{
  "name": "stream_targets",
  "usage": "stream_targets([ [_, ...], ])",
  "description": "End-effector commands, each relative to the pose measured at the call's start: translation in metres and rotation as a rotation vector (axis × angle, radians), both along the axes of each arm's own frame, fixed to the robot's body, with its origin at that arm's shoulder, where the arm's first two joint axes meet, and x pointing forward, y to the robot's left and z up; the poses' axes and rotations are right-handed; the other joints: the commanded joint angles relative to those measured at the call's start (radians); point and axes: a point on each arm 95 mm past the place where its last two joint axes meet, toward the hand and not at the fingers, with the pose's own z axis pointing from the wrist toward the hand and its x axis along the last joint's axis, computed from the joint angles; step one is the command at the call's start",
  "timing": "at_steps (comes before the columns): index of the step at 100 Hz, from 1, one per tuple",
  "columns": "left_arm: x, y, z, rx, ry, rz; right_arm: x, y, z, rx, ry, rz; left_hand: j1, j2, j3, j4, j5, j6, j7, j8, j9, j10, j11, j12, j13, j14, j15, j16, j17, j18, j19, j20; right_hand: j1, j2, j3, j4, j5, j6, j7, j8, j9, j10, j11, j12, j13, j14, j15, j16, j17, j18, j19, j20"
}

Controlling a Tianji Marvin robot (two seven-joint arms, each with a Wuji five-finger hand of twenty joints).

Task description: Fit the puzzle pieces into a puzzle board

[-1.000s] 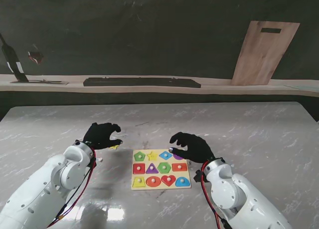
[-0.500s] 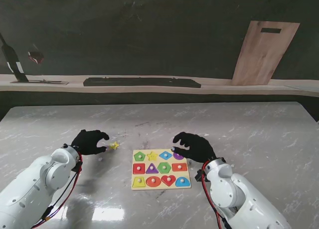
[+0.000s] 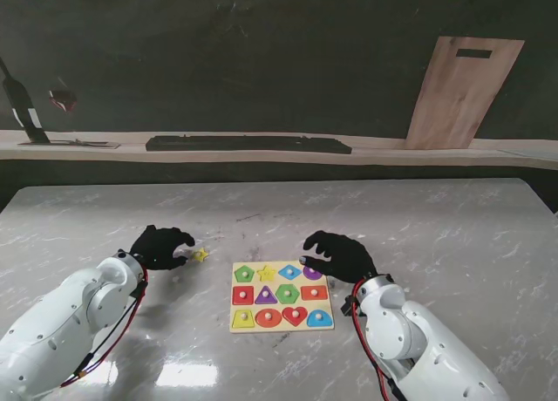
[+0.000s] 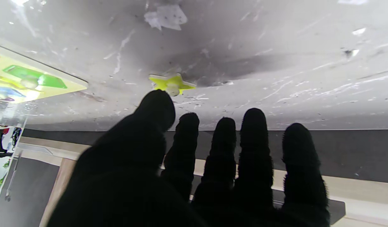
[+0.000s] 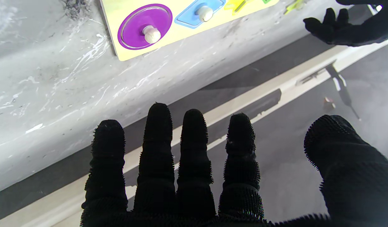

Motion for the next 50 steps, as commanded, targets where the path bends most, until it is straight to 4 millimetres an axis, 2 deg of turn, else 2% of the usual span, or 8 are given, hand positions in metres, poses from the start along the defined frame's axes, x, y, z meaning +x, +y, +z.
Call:
stream_targets([
  [1,0.002,-0.004,0.002,-0.013,0.005,-0.019,-0.002,0.003,-0.003,-0.003,0.007,0.003,0.009,-0.026,0.030,0.007,-0.034,-0.019,0.014,0.003,-0.009,-0.019,0.026,0.017,-0.010,-0.039,0.012,0.022,-0.009,-0.066,-0.003,-0.009,0.001,0.013,0.004,0.040,0.000,-0.011,0.013,0.007,0.016,-0.009,0.009,0.006,0.023,-0.006,0.011,0.009,-0.003,0.005,0.017,0.009],
  [50,0.014,-0.012,-0.001,0.033,0.014,-0.070,0.001,0.005,-0.005,-0.013,0.019,0.010,-0.011,-0.024,0.045,0.002,-0.016,-0.001,0.043,0.005,0.021,-0.024,0.053,0.047,0.015,-0.040,0.037,0.038,0.017,-0.070,0.017,-0.004,0.002,0.014,0.005,0.040,0.005,-0.012,0.014,0.007,0.017,-0.008,0.009,0.006,0.024,-0.005,0.012,0.009,-0.004,0.005,0.017,0.009],
])
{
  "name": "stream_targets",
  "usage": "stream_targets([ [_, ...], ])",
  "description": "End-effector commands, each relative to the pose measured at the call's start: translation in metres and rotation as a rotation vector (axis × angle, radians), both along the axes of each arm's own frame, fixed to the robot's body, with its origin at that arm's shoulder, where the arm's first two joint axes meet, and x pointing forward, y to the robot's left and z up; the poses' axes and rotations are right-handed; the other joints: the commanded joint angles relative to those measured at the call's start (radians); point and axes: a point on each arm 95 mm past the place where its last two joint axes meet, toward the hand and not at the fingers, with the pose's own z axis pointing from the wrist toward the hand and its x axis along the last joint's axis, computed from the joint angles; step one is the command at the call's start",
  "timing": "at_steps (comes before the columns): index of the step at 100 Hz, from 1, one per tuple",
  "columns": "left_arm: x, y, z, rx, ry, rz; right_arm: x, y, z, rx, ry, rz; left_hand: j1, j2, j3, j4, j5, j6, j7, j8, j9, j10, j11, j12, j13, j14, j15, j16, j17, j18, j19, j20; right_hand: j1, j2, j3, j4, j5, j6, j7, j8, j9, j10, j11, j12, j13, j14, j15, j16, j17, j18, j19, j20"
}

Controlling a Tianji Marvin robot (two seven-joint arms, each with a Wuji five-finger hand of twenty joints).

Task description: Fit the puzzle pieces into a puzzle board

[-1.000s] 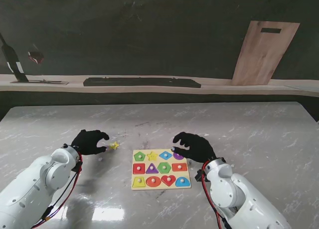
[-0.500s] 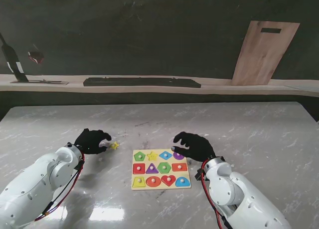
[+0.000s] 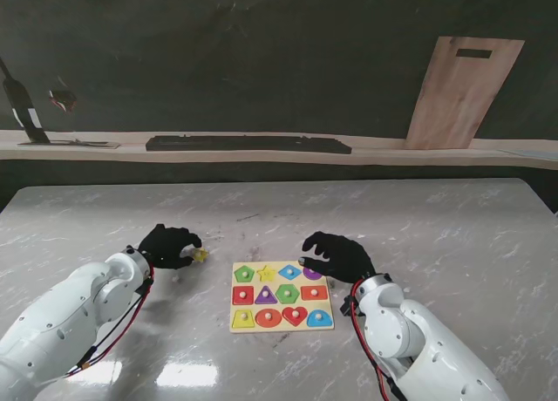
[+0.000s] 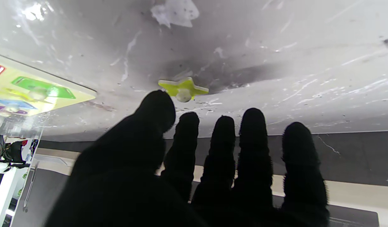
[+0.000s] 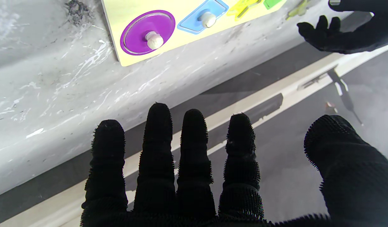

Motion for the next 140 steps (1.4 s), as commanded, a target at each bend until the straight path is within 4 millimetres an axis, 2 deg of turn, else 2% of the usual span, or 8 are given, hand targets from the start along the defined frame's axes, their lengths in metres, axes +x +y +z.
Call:
stream_targets([
  [1,0.004,-0.001,0.003,0.000,-0.005,-0.007,-0.002,0.003,-0.002,-0.001,0.004,0.005,-0.004,-0.022,0.024,0.001,-0.016,0.000,0.018,0.005,0.018,-0.016,0.019,0.013,0.015,-0.030,0.024,0.014,0.003,-0.070,0.017,-0.004,0.002,0.013,0.004,0.039,0.005,-0.011,0.014,0.007,0.018,-0.008,0.009,0.006,0.024,-0.005,0.012,0.009,-0.004,0.005,0.017,0.009],
  [84,0.013,-0.007,-0.004,0.024,0.042,-0.012,-0.001,0.005,-0.002,-0.003,0.019,0.006,-0.007,-0.022,0.029,-0.007,0.046,-0.017,0.078,0.021,0.092,-0.032,0.022,-0.002,0.052,-0.025,0.025,-0.003,0.017,-0.063,0.027,-0.008,0.002,0.013,0.005,0.039,0.014,-0.010,0.015,0.007,0.025,-0.009,0.010,0.006,0.024,-0.003,0.012,0.010,-0.005,0.005,0.016,0.010],
  [97,0.014,-0.007,-0.005,0.027,0.046,-0.015,-0.001,0.005,-0.002,-0.003,0.019,0.006,0.003,-0.038,0.013,-0.027,0.062,-0.023,0.092,0.026,0.106,-0.031,0.026,-0.004,0.059,-0.024,0.026,-0.004,0.020,-0.061,0.028,-0.008,0.003,0.013,0.006,0.039,0.016,-0.009,0.015,0.007,0.025,-0.008,0.010,0.006,0.023,-0.003,0.011,0.010,-0.005,0.005,0.016,0.010],
  [110,0.014,-0.009,-0.006,0.023,0.047,-0.015,-0.001,0.005,-0.003,-0.003,0.022,0.007,0.051,-0.060,-0.032,-0.073,0.088,-0.041,0.126,0.028,0.148,-0.037,0.031,-0.010,0.072,-0.017,0.024,-0.015,0.026,-0.057,0.031,-0.007,0.003,0.012,0.006,0.039,0.013,-0.010,0.014,0.007,0.026,-0.008,0.010,0.006,0.024,-0.004,0.012,0.010,-0.005,0.004,0.016,0.011],
  [133,0.015,-0.010,-0.008,0.026,0.052,-0.009,-0.001,0.005,-0.003,-0.001,0.026,0.010,0.111,-0.072,-0.093,-0.093,0.119,-0.055,0.174,0.009,0.199,-0.042,0.041,-0.018,0.088,-0.009,0.022,-0.031,0.036,-0.047,0.037,-0.003,0.002,0.013,0.006,0.039,0.011,-0.010,0.014,0.007,0.024,-0.008,0.009,0.006,0.023,-0.004,0.011,0.009,-0.006,0.005,0.016,0.011],
  [139,0.015,-0.011,-0.008,0.027,0.052,-0.007,-0.001,0.005,-0.003,-0.002,0.026,0.010,0.121,-0.070,-0.104,-0.091,0.124,-0.056,0.185,0.004,0.213,-0.043,0.048,-0.011,0.093,-0.007,0.026,-0.033,0.039,-0.046,0.039,-0.002,0.003,0.014,0.006,0.039,0.012,-0.009,0.014,0.007,0.025,-0.008,0.010,0.006,0.024,-0.003,0.012,0.010,-0.006,0.004,0.016,0.011],
  [140,0.015,-0.011,-0.008,0.027,0.052,-0.006,-0.001,0.005,-0.003,-0.002,0.026,0.010,0.134,-0.063,-0.131,-0.086,0.122,-0.058,0.195,-0.005,0.216,-0.044,0.041,0.008,0.093,-0.007,0.027,-0.036,0.039,-0.044,0.039,-0.001,0.002,0.014,0.006,0.039,0.012,-0.009,0.014,0.007,0.025,-0.008,0.010,0.006,0.024,-0.003,0.012,0.010,-0.005,0.004,0.016,0.011],
])
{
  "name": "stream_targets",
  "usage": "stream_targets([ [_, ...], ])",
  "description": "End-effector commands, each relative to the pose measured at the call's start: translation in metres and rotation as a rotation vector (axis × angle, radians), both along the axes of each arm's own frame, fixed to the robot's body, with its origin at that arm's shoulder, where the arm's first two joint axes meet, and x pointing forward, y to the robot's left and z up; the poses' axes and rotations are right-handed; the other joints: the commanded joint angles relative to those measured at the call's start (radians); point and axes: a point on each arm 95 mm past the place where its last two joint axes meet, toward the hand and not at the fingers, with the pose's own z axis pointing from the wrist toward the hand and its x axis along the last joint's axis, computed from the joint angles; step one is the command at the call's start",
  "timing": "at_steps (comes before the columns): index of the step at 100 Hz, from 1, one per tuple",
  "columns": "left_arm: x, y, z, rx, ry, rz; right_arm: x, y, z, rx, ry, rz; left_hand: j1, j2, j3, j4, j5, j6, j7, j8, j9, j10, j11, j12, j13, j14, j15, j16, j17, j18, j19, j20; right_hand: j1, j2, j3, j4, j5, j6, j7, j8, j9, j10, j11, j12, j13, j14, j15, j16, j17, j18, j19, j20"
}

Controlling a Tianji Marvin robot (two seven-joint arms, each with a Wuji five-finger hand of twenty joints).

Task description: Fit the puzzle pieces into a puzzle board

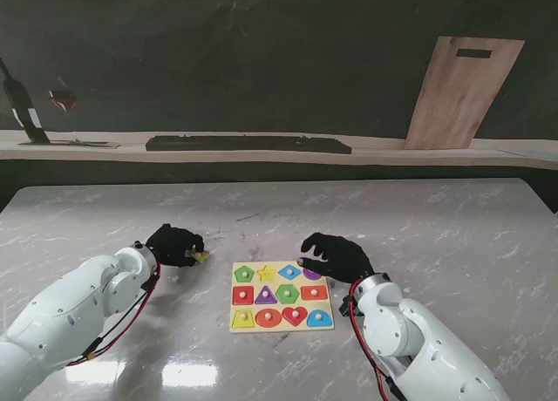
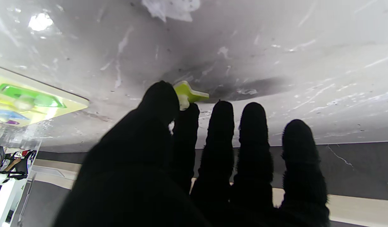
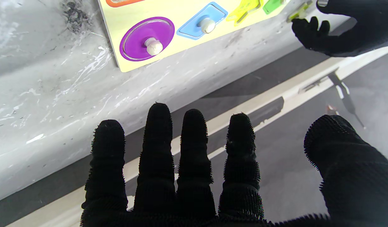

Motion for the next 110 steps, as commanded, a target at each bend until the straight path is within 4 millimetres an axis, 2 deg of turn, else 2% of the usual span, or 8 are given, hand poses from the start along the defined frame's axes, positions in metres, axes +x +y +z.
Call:
stream_targets([
  [1,-0.0006,-0.0018,-0.0028,0.001,0.006,0.004,-0.0026,0.0029,-0.0023,0.001,0.006,0.006,0.065,-0.013,-0.070,-0.040,0.043,-0.046,0.072,-0.014,0.019,-0.010,0.012,0.025,0.021,-0.006,0.015,-0.014,0.002,-0.044,0.028,-0.001,0.003,0.014,0.006,0.039,0.012,-0.009,0.014,0.007,0.025,-0.008,0.010,0.006,0.024,-0.004,0.012,0.010,-0.005,0.004,0.016,0.011],
  [21,0.0003,-0.0022,-0.0024,0.004,0.010,0.010,-0.0026,0.0030,-0.0024,0.000,0.006,0.007,0.079,0.006,-0.098,-0.043,0.057,-0.046,0.086,-0.020,0.037,-0.006,0.013,0.036,0.027,0.003,0.018,-0.018,0.005,-0.041,0.032,0.002,0.003,0.014,0.005,0.039,0.010,-0.010,0.014,0.007,0.024,-0.008,0.010,0.006,0.023,-0.004,0.012,0.010,-0.006,0.004,0.016,0.011],
  [24,0.0006,-0.0022,-0.0021,0.004,0.011,0.010,-0.0026,0.0030,-0.0024,0.000,0.006,0.007,0.119,0.031,-0.178,-0.028,0.058,-0.045,0.106,-0.035,0.045,-0.006,0.005,0.051,0.028,0.005,0.022,-0.023,0.006,-0.041,0.033,0.004,0.003,0.013,0.005,0.039,0.008,-0.010,0.013,0.007,0.025,-0.008,0.010,0.007,0.024,-0.005,0.012,0.010,-0.005,0.004,0.016,0.011],
  [39,0.0016,-0.0026,-0.0022,0.004,0.015,0.013,-0.0026,0.0032,-0.0027,-0.001,0.008,0.008,0.175,0.086,-0.270,-0.013,0.072,-0.045,0.123,-0.046,0.065,-0.006,-0.013,0.087,0.034,0.006,0.027,-0.027,0.008,-0.036,0.038,0.009,0.003,0.014,0.006,0.039,0.007,-0.007,0.013,0.007,0.023,-0.007,0.010,0.007,0.023,-0.003,0.012,0.010,-0.006,0.004,0.016,0.011],
  [59,0.0023,-0.0047,-0.0042,-0.003,0.027,0.020,-0.0023,0.0024,-0.0033,-0.006,0.008,0.012,0.196,0.129,-0.283,-0.014,0.095,-0.050,0.135,-0.043,0.082,-0.003,-0.008,0.086,0.041,0.013,0.032,-0.026,0.011,-0.031,0.044,0.012,0.003,0.014,0.005,0.039,0.006,-0.009,0.013,0.007,0.025,-0.009,0.011,0.007,0.022,-0.004,0.012,0.009,-0.005,0.004,0.016,0.011],
  [61,0.0025,-0.0049,-0.0044,-0.004,0.028,0.020,-0.0023,0.0024,-0.0033,-0.006,0.008,0.012,0.293,0.175,-0.462,0.016,0.094,-0.051,0.147,-0.055,0.088,-0.005,-0.021,0.103,0.041,0.013,0.035,-0.030,0.012,-0.031,0.044,0.015,0.003,0.014,0.005,0.039,0.006,-0.009,0.013,0.007,0.025,-0.010,0.011,0.007,0.022,-0.005,0.012,0.009,-0.005,0.004,0.016,0.011],
  [65,0.0029,-0.0054,-0.0047,-0.005,0.029,0.020,-0.0025,0.0022,-0.0033,-0.007,0.007,0.012,0.330,0.193,-0.532,0.029,0.098,-0.050,0.149,-0.051,0.089,-0.004,-0.015,0.096,0.043,0.013,0.037,-0.029,0.013,-0.031,0.045,0.016,0.003,0.014,0.005,0.039,0.006,-0.010,0.013,0.007,0.024,-0.008,0.010,0.007,0.022,-0.005,0.012,0.010,-0.005,0.004,0.016,0.011],
  [110,0.0056,-0.0084,-0.0092,0.015,0.046,0.015,-0.0034,0.0016,-0.0024,-0.006,0.002,0.009,0.333,0.110,-0.504,0.051,0.110,-0.045,0.207,-0.037,0.154,0.002,0.000,0.126,0.082,0.002,0.070,-0.021,0.045,-0.032,0.068,0.025,0.003,0.014,0.005,0.039,0.006,-0.009,0.013,0.006,0.024,-0.008,0.010,0.007,0.023,-0.003,0.012,0.009,-0.006,0.005,0.016,0.011],
])
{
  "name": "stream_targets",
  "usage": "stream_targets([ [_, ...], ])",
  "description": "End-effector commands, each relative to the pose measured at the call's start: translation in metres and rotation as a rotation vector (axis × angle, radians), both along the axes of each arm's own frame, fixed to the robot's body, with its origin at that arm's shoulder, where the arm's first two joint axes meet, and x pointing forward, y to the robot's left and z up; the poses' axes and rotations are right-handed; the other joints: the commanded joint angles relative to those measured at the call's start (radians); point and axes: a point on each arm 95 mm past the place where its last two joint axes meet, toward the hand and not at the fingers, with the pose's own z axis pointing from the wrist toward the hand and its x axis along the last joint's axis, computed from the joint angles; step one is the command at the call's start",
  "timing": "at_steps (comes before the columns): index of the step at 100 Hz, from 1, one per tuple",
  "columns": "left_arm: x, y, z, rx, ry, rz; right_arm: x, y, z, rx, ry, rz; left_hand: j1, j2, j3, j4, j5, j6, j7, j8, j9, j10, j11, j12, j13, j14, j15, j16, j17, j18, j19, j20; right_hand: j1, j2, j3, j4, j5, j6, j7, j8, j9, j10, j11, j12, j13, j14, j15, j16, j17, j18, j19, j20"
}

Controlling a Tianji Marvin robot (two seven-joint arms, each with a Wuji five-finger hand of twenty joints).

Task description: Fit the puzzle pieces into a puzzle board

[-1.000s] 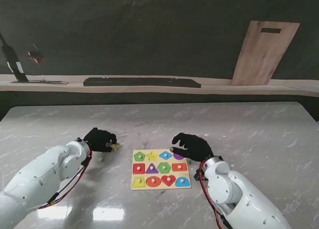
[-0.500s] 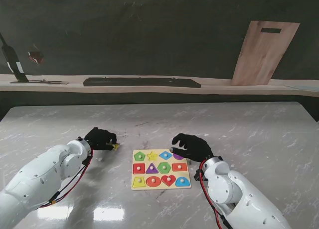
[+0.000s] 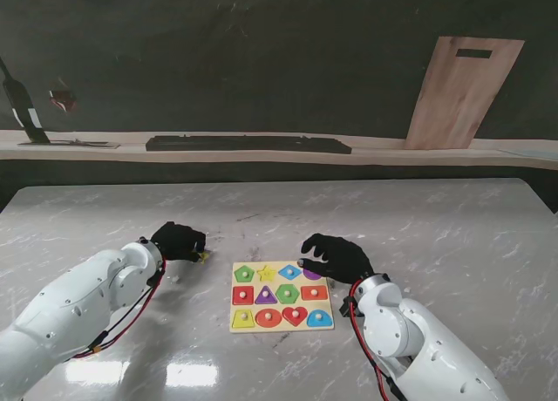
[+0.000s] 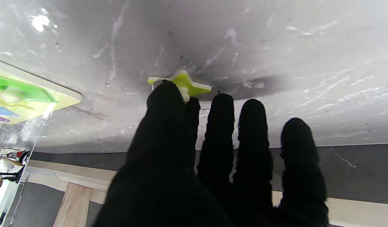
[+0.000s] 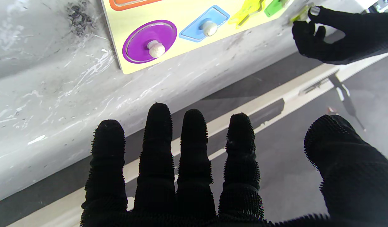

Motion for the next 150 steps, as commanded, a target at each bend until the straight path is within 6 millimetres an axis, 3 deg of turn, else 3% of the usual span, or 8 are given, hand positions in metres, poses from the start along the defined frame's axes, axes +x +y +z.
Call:
stream_targets([
  [1,-0.005,0.000,-0.010,0.014,0.030,0.001,-0.003,0.002,-0.001,0.000,0.001,0.006,0.065,-0.024,-0.002,0.050,0.069,-0.045,0.008,-0.002,0.033,0.002,0.002,0.019,0.032,0.002,0.025,0.002,0.007,-0.032,0.032,0.024,0.003,0.014,0.005,0.039,0.007,-0.008,0.014,0.006,0.024,-0.009,0.010,0.007,0.023,-0.004,0.012,0.009,-0.006,0.005,0.016,0.011],
  [4,-0.005,0.000,-0.011,0.016,0.031,0.001,-0.003,0.002,-0.001,0.000,0.000,0.006,-0.093,-0.100,0.316,-0.016,0.066,-0.044,0.031,-0.022,0.047,0.002,-0.015,0.041,0.038,-0.002,0.032,-0.006,0.013,-0.035,0.032,0.025,0.004,0.014,0.005,0.039,0.006,-0.008,0.013,0.006,0.025,-0.008,0.010,0.007,0.022,-0.004,0.012,0.009,-0.006,0.005,0.016,0.011],
  [7,-0.005,0.000,-0.011,0.017,0.033,0.001,-0.003,0.002,-0.001,0.001,0.000,0.006,-0.128,-0.115,0.391,-0.035,0.069,-0.044,0.037,-0.023,0.056,0.002,-0.015,0.045,0.043,-0.002,0.036,-0.005,0.016,-0.034,0.036,0.027,0.003,0.014,0.005,0.039,0.007,-0.007,0.013,0.006,0.025,-0.008,0.010,0.007,0.023,-0.005,0.012,0.009,-0.006,0.005,0.016,0.011],
  [29,-0.004,-0.001,-0.013,0.012,0.037,0.004,-0.003,0.002,-0.001,0.000,0.001,0.006,-0.123,-0.123,0.429,-0.032,0.092,-0.018,0.055,-0.026,0.107,0.019,0.007,0.054,0.083,-0.004,0.061,0.000,0.048,-0.028,0.057,0.034,0.003,0.014,0.006,0.039,0.006,-0.008,0.013,0.006,0.025,-0.008,0.011,0.007,0.022,-0.005,0.012,0.009,-0.006,0.005,0.016,0.011],
  [53,-0.002,-0.004,-0.016,0.014,0.051,0.000,-0.003,0.001,-0.001,-0.001,-0.003,0.004,-0.186,-0.221,0.635,-0.047,0.114,0.009,0.104,-0.047,0.173,0.039,0.013,0.079,0.132,-0.012,0.097,-0.015,0.093,-0.019,0.076,0.041,0.004,0.015,0.005,0.039,0.006,-0.009,0.013,0.006,0.025,-0.008,0.010,0.007,0.022,-0.006,0.012,0.009,-0.006,0.004,0.016,0.011],
  [76,0.000,-0.005,-0.018,0.027,0.059,0.000,-0.004,0.000,0.000,0.000,-0.006,0.002,-0.239,-0.289,0.766,-0.045,0.117,0.023,0.167,-0.032,0.219,0.048,0.030,0.110,0.194,-0.016,0.141,0.018,0.147,-0.004,0.088,0.037,0.004,0.014,0.004,0.039,0.006,-0.009,0.014,0.006,0.025,-0.008,0.010,0.007,0.022,-0.004,0.012,0.009,-0.006,0.005,0.016,0.011],
  [107,0.000,-0.007,-0.019,0.027,0.062,0.008,-0.004,0.000,0.001,0.004,-0.010,-0.001,-0.360,-0.321,0.954,0.018,0.073,-0.003,0.271,0.019,0.222,0.023,0.100,0.171,0.230,-0.046,0.171,0.043,0.195,-0.013,0.100,0.022,0.005,0.016,0.004,0.040,0.007,-0.010,0.014,0.006,0.024,-0.008,0.011,0.007,0.022,-0.003,0.012,0.009,-0.006,0.004,0.016,0.010],
  [150,-0.003,-0.013,-0.003,-0.019,0.017,0.030,-0.005,0.001,0.001,0.016,-0.010,0.012,-0.393,-0.352,1.032,0.044,0.060,-0.004,0.323,0.043,0.237,0.021,0.129,0.217,0.249,-0.040,0.197,0.065,0.215,0.000,0.107,0.016,0.005,0.016,0.003,0.040,0.007,-0.015,0.013,0.006,0.025,-0.008,0.010,0.006,0.022,-0.003,0.012,0.009,-0.007,0.005,0.016,0.010],
])
